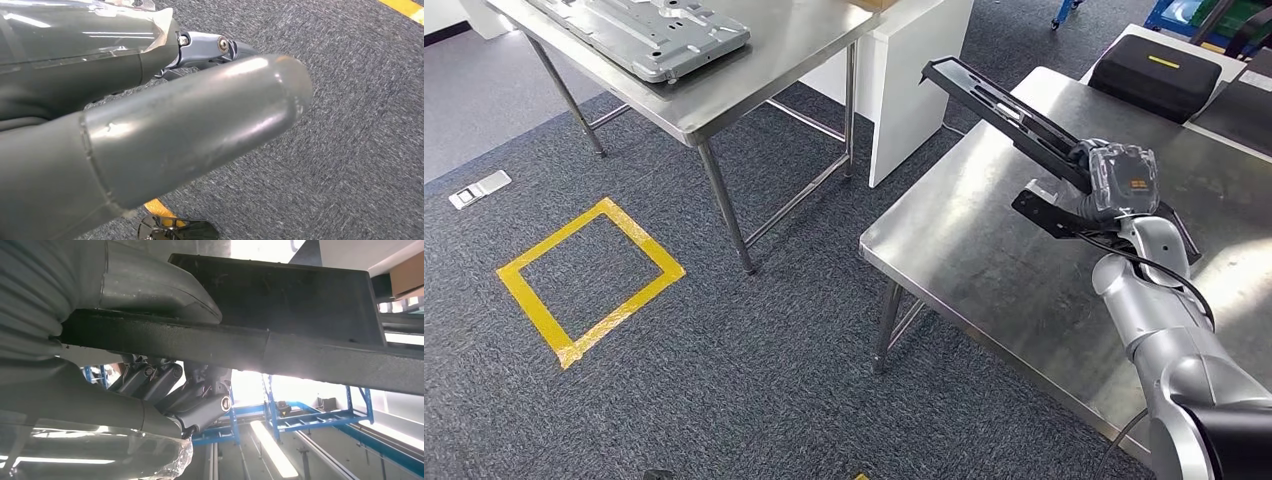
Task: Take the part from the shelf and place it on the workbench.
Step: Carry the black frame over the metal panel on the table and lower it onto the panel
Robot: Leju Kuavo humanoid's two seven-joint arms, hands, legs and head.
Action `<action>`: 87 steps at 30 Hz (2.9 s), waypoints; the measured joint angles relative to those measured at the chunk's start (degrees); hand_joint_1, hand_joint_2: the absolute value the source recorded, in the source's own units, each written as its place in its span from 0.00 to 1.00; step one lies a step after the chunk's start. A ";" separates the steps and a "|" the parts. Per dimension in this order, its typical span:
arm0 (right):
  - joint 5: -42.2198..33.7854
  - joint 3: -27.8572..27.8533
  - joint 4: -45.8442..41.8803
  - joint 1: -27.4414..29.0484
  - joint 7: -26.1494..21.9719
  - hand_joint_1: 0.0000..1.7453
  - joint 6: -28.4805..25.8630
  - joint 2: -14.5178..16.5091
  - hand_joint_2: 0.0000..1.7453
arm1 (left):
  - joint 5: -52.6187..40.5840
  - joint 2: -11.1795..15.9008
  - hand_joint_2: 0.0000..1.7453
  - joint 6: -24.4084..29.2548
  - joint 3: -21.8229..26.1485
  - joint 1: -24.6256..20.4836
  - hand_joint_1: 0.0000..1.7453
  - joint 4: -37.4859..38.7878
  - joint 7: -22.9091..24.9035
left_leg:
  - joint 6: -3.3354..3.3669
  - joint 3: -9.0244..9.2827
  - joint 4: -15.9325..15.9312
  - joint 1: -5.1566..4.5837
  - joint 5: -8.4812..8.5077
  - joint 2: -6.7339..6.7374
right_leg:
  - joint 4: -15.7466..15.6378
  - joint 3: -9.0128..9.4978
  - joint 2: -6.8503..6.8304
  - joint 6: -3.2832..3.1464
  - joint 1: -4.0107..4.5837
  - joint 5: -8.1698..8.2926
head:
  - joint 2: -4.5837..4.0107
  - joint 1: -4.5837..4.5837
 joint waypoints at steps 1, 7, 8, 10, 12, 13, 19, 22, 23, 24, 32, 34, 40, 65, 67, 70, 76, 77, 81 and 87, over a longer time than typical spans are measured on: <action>0.01 0.00 0.00 0.00 0.02 0.99 0.00 -0.01 1.00 | -0.01 0.00 0.00 -0.01 0.00 0.00 0.00 0.00 0.02 | 0.01 0.00 0.00 0.00 -0.01 0.00 | -0.02 0.01 0.00 0.00 0.00 0.00 | 0.00 0.00; 0.09 0.00 0.00 0.00 0.36 0.99 0.00 -0.04 1.00 | -0.03 -0.03 0.00 -0.07 0.00 0.00 0.00 0.00 0.02 | 0.04 0.00 0.00 0.01 -0.03 0.01 | -0.04 0.01 0.00 0.01 0.02 0.00 | 0.00 -0.01; 0.09 0.00 0.00 0.00 0.38 0.99 0.00 -0.05 1.00 | -0.03 -0.04 0.00 -0.07 0.00 0.00 0.00 0.00 0.02 | 0.04 0.00 0.00 0.01 -0.04 0.01 | -0.04 0.01 0.00 0.01 0.02 0.00 | 0.00 -0.02; 0.10 0.00 0.00 0.00 0.43 0.99 0.00 -0.07 1.00 | -0.04 -0.06 0.00 -0.07 0.00 0.00 0.00 0.00 0.01 | 0.04 0.01 -0.01 0.04 -0.04 0.02 | -0.04 0.01 0.00 0.01 0.05 0.00 | 0.00 -0.02; 0.17 0.00 0.00 0.00 0.45 0.99 0.01 -0.09 1.00 | -0.05 -0.08 0.00 -0.07 0.00 0.00 0.00 0.00 -0.01 | 0.04 0.01 -0.01 0.07 -0.04 0.02 | -0.04 0.01 0.00 0.01 0.09 0.00 | 0.00 -0.01; 0.21 0.00 0.00 0.00 0.46 0.99 0.01 -0.11 1.00 | -0.05 -0.09 0.00 -0.07 0.00 0.00 0.00 0.00 -0.01 | 0.04 0.01 -0.02 0.09 -0.04 0.02 | -0.04 0.01 0.00 0.01 0.12 0.00 | 0.00 -0.01; 0.37 0.00 0.00 0.00 0.51 0.99 0.05 -0.13 1.00 | -0.05 -0.17 0.00 -0.16 0.00 -0.01 0.00 0.00 -0.02 | 0.03 0.02 -0.02 0.14 -0.04 0.03 | -0.04 0.01 0.00 0.00 0.20 0.00 | 0.00 -0.01; 0.47 0.00 0.00 -0.01 0.60 0.99 0.10 -0.12 1.00 | -0.05 -0.21 0.00 -0.36 0.00 -0.02 0.00 0.00 -0.01 | 0.03 0.02 -0.03 0.14 -0.04 0.02 | -0.04 0.01 0.00 0.00 0.20 0.00 | 0.00 -0.01; 0.51 0.00 0.00 -0.01 0.63 0.99 0.11 -0.11 1.00 | -0.05 -0.22 0.00 -0.44 0.00 -0.02 0.00 0.00 0.00 | 0.03 0.02 -0.03 0.14 -0.04 0.02 | -0.04 0.01 0.00 0.00 0.20 0.00 | 0.00 -0.01; 0.54 0.00 0.00 -0.01 0.66 0.99 0.13 -0.11 1.00 | -0.05 -0.23 0.00 -0.47 0.00 -0.02 0.00 0.00 0.01 | 0.03 0.02 -0.03 0.14 -0.04 0.02 | -0.04 0.01 0.00 0.00 0.20 0.00 | 0.00 -0.01; 0.67 0.00 0.00 -0.07 0.66 0.99 0.15 -0.03 1.00 | -0.02 -0.25 0.00 -0.41 0.02 -0.05 0.00 0.00 0.26 | 0.03 0.01 -0.03 0.14 -0.04 0.02 | -0.04 0.01 0.00 0.00 0.20 0.00 | 0.00 -0.02; 0.68 0.00 0.00 -0.08 0.66 0.99 0.15 -0.02 1.00 | -0.01 -0.25 0.00 -0.37 0.02 -0.05 0.00 0.00 0.26 | 0.03 0.01 -0.03 0.14 -0.04 0.02 | -0.04 0.01 0.00 0.00 0.20 0.00 | 0.00 -0.02; 0.75 0.00 0.00 -0.08 0.66 0.99 0.15 0.01 1.00 | -0.01 -0.26 0.00 -0.31 0.05 -0.05 0.00 -0.01 0.26 | 0.15 -0.02 0.03 0.05 -0.10 0.02 | -0.15 0.09 -0.01 0.11 0.09 0.07 | 0.00 -0.03; 1.45 0.49 0.07 0.15 1.03 0.99 0.26 0.30 1.00 | -0.01 -0.38 0.00 0.07 0.89 -0.10 0.00 -0.02 0.13 | -1.66 -4.72 13.31 1.86 -7.11 0.39 | -0.79 3.32 0.57 -0.73 -0.51 -1.49 | 0.00 -0.56; 1.50 0.54 0.07 0.15 1.03 0.99 0.26 0.32 1.00 | -0.01 -0.38 0.00 0.11 0.88 -0.12 0.00 -0.02 0.10 | -0.07 -2.34 9.35 1.02 -4.76 0.32 | -0.81 3.30 0.65 -0.92 0.18 -1.40 | 0.00 -0.57; 1.52 0.58 0.07 0.05 1.04 0.99 0.26 0.32 1.00 | 0.01 -0.19 0.00 0.20 0.89 -0.23 0.00 -0.05 -0.02 | 2.42 3.04 -0.25 -0.55 -1.67 0.54 | -0.87 3.27 0.64 -1.04 0.75 -1.31 | 0.00 -0.47; 1.84 0.75 0.01 -0.15 1.18 0.99 0.18 0.17 1.00 | 0.04 -0.39 0.00 0.48 0.95 -0.29 0.00 -0.04 -0.13 | 2.39 4.43 -3.78 -0.40 0.23 1.01 | 1.95 1.73 0.21 -0.49 0.85 -3.05 | 0.00 -0.32; 1.93 0.78 0.03 -0.23 1.26 0.99 0.19 0.11 1.00 | 0.04 -0.40 0.00 0.49 0.96 -0.32 0.00 -0.04 -0.14 | 2.43 4.44 -4.06 -0.33 0.47 1.00 | 4.91 0.42 0.14 -0.48 0.61 -4.56 | 0.00 -0.27; 2.22 0.87 0.20 0.16 1.62 0.99 0.20 0.08 1.00 | 0.04 -0.52 0.00 0.48 1.07 -0.16 0.00 -0.02 -0.23 | 2.40 4.15 -4.07 -0.13 0.68 1.01 | 12.75 -2.37 0.08 0.87 -0.28 -7.19 | 0.00 -0.22; 2.08 0.94 0.27 -0.07 1.73 0.99 0.37 0.22 1.00 | -0.05 -0.56 0.00 0.55 1.25 -0.25 0.00 -0.03 -1.16 | 1.45 3.40 -3.17 -0.29 0.43 0.93 | -2.53 5.57 0.02 1.41 -0.80 -2.14 | 0.00 -0.39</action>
